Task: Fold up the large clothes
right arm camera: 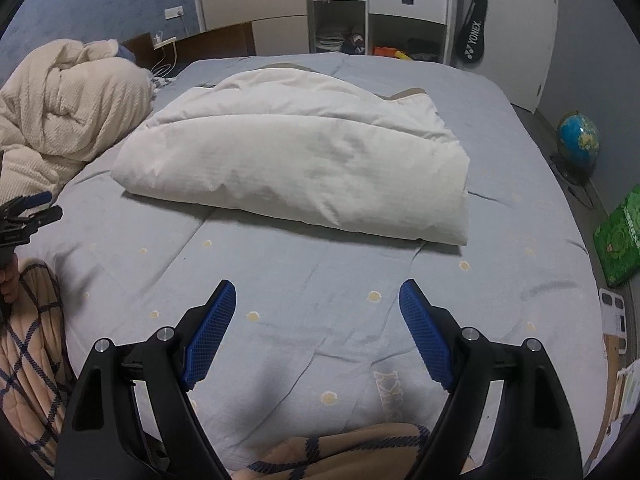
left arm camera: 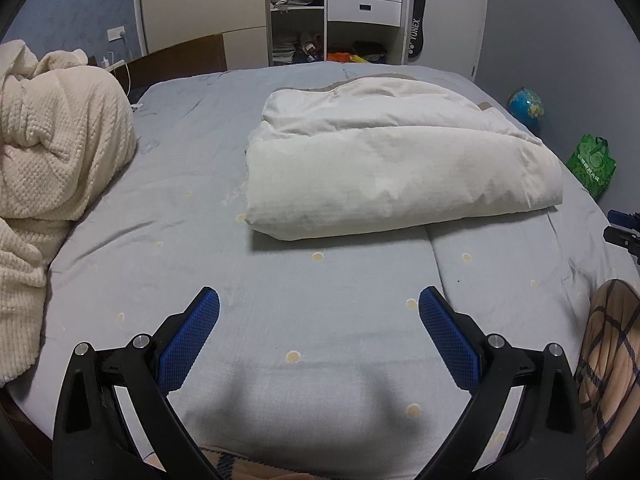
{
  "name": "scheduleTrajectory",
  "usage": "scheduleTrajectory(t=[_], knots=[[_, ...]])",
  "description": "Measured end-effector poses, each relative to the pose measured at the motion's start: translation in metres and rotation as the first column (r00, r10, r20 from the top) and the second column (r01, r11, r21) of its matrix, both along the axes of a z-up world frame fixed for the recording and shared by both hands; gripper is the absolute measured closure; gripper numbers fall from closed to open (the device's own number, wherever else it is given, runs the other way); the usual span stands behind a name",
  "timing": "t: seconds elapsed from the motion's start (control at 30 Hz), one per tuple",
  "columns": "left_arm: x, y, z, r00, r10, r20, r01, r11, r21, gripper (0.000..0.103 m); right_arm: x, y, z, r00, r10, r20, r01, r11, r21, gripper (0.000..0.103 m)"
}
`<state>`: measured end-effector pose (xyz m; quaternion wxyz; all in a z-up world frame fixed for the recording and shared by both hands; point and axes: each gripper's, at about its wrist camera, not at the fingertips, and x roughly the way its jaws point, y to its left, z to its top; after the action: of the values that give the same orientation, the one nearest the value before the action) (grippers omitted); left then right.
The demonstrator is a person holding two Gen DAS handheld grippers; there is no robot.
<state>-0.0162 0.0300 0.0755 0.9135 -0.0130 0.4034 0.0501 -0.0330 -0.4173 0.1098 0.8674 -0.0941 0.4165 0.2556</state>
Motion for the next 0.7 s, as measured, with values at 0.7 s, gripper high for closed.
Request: scheduleTrajectory(t=[0.7], knots=[[0.003,-0.009,-0.005,0.999,-0.021,-0.025,0.022,0.999,0.04,0.007,0.009,-0.015,-0.002,0.998,-0.052,-0.027,0.053,0.998,0.035,0.023]])
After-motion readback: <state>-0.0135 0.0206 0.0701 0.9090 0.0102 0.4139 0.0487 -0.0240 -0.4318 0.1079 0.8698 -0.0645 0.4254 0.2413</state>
